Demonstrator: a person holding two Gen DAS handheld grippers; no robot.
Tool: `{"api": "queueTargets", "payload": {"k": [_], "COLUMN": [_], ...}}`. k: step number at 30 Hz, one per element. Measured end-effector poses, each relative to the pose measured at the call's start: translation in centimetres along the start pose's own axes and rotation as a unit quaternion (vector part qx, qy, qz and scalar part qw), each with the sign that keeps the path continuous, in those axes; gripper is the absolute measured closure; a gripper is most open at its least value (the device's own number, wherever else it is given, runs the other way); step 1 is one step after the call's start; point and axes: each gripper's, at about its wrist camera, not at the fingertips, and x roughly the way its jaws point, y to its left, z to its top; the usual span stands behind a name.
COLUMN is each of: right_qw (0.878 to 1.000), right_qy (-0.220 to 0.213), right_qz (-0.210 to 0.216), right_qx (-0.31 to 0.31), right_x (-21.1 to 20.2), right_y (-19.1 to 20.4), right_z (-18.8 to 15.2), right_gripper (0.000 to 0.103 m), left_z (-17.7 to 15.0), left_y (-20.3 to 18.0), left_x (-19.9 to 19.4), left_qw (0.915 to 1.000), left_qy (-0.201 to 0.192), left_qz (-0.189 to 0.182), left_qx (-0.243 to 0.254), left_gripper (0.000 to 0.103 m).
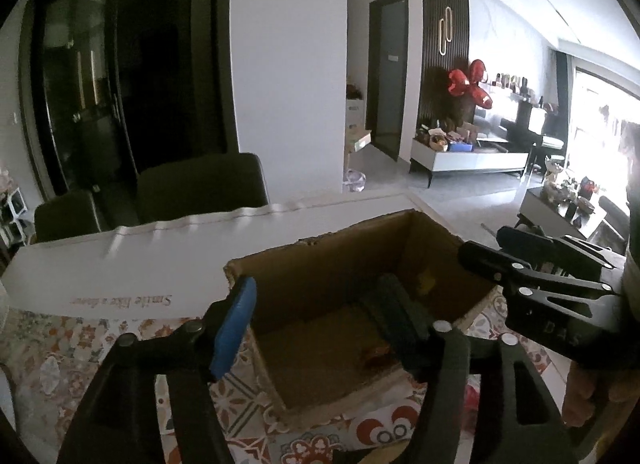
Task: Organize snacks
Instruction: 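Move both grippers back toward the snacks on the table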
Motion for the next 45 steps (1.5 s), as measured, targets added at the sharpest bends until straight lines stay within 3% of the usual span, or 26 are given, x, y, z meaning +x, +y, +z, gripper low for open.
{"api": "queueTargets", "payload": {"k": [10, 25, 35, 45], "right_qw": [1.0, 0.999, 0.999, 0.999], "right_qy": [-0.02, -0.048, -0.031, 0.012], "right_qz": [0.006, -0.025, -0.033, -0.027], "right_qx": [-0.002, -0.004, -0.022, -0.032], "right_x": [-3.9, -10.1, -11.5, -10.0], "right_y": [1.0, 2.2, 3.4, 4.9], "right_z": [-2.2, -7.4, -11.1, -15.1], "right_gripper": [0.049, 0.049, 0.049, 0.049], "left_z": [-2.2, -7.6, -12.4, -16.9], "left_y": [-0.2, -1.9, -1.8, -1.0], "left_x": [-5.3, -11.0, -11.9, -10.9], "left_qw": [0.9992, 0.9957, 0.9966, 0.996], "left_qy": [-0.036, -0.074, -0.044, -0.001], "left_qz": [-0.006, 0.013, 0.002, -0.024], "left_qx": [0.015, 0.055, 0.07, 0.086], "left_gripper": [0.036, 0.036, 0.036, 0.036]}}
